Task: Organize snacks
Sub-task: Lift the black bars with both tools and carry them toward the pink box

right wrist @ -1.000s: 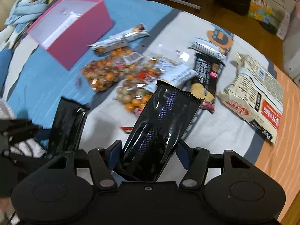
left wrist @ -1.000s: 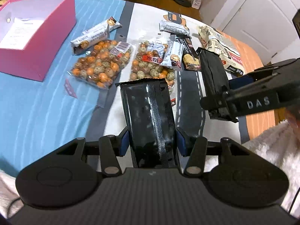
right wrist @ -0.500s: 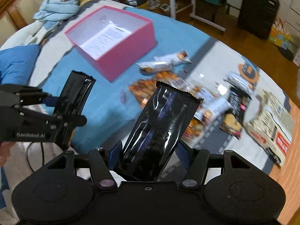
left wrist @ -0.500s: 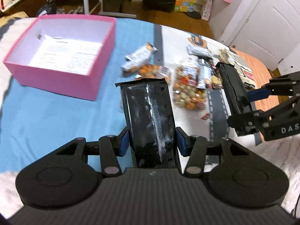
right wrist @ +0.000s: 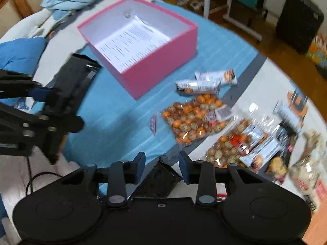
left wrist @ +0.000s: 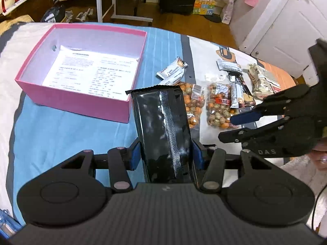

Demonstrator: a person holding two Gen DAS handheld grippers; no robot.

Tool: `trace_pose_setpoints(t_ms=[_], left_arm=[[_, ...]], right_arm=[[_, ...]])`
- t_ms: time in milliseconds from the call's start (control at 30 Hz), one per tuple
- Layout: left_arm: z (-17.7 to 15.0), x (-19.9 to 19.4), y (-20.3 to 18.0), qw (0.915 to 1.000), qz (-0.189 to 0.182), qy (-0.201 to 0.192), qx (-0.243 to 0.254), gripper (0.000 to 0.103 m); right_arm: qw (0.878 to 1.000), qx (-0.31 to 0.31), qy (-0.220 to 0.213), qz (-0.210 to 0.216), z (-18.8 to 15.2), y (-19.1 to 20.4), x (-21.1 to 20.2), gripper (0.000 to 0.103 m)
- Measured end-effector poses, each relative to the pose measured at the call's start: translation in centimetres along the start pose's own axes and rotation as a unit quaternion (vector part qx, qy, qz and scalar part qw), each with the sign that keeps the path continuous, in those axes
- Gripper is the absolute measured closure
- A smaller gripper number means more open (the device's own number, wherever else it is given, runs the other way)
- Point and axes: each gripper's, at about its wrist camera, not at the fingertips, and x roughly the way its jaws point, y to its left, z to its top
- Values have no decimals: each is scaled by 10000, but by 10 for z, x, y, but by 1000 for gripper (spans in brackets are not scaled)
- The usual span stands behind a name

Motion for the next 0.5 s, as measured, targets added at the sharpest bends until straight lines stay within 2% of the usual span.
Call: trace_pose_setpoints(t_ms=[133, 233, 300, 400, 500], left_arm=[[-5, 17, 15, 9998, -79, 119, -152, 54], [-8, 28, 20, 9996, -100, 241, -147, 54], [-10, 32, 21, 9995, -111, 268, -107, 54], [-12, 36, 19, 9996, -118, 248, -44, 54], [-16, 39, 16, 9996, -152, 255, 46, 54]], right_arm=[[9985, 222, 437, 239, -12, -4, 24, 58], [9961, 358, 722, 365, -28, 0, 43, 49], [9948, 432, 874, 284, -34, 2, 59, 37], [9916, 689, 1084, 136, -44, 2, 84, 37], [9869, 1001, 1255, 166, -58, 2, 103, 37]])
